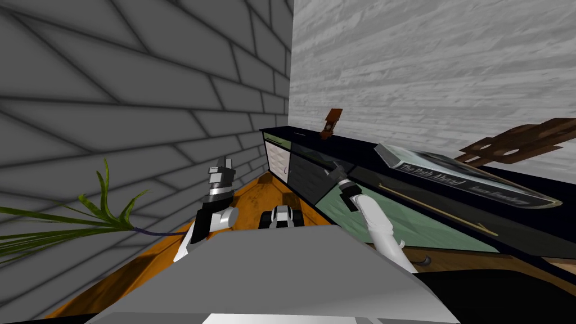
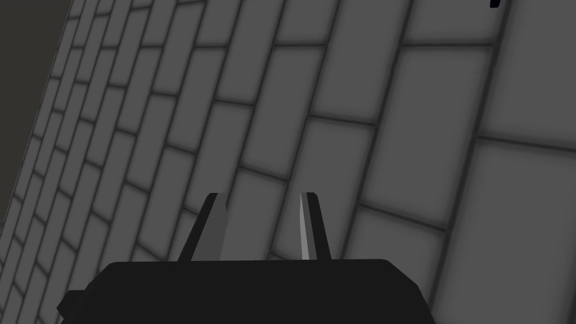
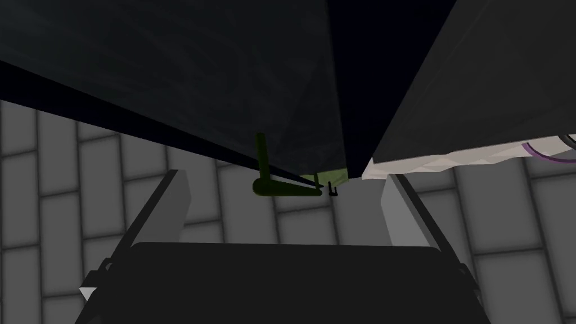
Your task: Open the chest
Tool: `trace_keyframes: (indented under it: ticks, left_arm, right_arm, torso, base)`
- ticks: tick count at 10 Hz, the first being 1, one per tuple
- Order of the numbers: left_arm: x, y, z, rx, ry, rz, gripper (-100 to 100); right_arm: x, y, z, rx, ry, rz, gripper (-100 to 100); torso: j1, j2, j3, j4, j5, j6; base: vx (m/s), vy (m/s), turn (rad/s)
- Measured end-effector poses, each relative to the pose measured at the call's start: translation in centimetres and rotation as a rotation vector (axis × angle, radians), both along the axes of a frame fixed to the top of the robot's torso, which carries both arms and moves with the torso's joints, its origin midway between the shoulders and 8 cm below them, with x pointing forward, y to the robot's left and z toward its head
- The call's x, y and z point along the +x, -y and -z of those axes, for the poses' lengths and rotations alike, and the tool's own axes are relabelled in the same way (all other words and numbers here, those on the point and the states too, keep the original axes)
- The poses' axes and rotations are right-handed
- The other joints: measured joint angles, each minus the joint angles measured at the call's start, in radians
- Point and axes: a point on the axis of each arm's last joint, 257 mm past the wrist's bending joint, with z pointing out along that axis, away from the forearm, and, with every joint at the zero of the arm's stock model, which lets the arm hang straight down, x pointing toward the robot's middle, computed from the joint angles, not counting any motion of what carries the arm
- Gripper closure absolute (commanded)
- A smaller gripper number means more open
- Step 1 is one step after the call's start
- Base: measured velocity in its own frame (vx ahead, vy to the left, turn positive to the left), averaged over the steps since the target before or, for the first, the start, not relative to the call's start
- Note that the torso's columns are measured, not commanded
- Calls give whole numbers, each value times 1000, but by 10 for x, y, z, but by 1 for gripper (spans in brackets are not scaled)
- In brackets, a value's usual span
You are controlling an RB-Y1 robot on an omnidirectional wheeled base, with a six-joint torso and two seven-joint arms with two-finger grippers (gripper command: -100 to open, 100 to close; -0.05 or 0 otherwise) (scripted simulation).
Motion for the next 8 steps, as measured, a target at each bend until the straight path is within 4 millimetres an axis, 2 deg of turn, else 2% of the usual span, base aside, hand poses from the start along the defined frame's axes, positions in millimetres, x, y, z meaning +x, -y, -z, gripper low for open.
trace_keyframes:
  ticks: [1, 2, 3, 7, 8]
  left_arm:
    - [0, 0, 0, 0, 0, 0, 0]
    - [0, 0, 0, 0, 0, 0, 0]
    - [0, 0, 0, 0, 0, 0, 0]
    - [0, 0, 0, 0, 1, 0, 0]
    - [0, 0, 0, 0, 0, 0, 0]
  right_arm:
    - [0, 0, 0, 0, 0, -1, 100]
    - [0, 0, 0, 0, 0, -1, 100]
    - [1, 0, -11, -5, 20, -1, 100]
    - [-4, -8, -9, -1, 12, -22, 100]
    - [-4, -9, -8, 0, 8, -25, -100]
  torso:
    - [-1, 2, 1, 0, 0, 0]
    - [-2, 5, 3, 1, 0, 0]
    - [0, 4, 4, -5, -5, -1]
    - [-5, 2, 2, -1, -3, 2]
    - [-8, 0, 0, 0, -2, 2]
  base:
    - [9, 3, 2]
    - [-39, 63, -63]
    - [-106, 129, -35]
    - [-129, 110, -27]
    - [5, 54, -76]
